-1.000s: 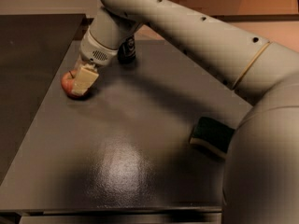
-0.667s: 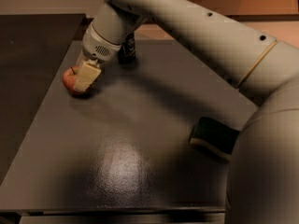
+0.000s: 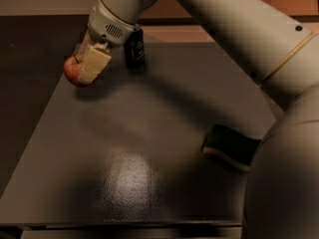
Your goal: Pick apple
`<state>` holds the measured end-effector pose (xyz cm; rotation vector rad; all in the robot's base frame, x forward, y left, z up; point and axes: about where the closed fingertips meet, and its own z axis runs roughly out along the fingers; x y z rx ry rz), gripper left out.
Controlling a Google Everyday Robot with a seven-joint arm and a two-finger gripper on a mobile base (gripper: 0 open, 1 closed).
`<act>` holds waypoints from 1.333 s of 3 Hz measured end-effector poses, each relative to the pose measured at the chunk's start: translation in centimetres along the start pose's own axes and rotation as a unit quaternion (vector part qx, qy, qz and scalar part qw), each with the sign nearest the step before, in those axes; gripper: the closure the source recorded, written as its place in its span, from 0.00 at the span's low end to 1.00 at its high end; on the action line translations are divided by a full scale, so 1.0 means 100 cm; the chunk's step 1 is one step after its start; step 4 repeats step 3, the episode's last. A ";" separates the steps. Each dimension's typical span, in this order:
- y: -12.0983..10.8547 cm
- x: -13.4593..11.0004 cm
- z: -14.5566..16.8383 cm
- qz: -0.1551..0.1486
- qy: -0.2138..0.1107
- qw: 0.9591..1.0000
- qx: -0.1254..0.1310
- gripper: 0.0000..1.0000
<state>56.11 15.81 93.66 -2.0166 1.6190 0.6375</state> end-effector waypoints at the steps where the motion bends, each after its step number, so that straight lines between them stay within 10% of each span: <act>1: 0.013 -0.019 -0.022 -0.021 -0.011 1.000 -0.018 1.00; 4: 0.023 -0.033 -0.040 -0.036 -0.021 0.999 -0.031 1.00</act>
Offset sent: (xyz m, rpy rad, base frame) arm -0.0395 -0.0125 0.0763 0.0463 0.0199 0.1418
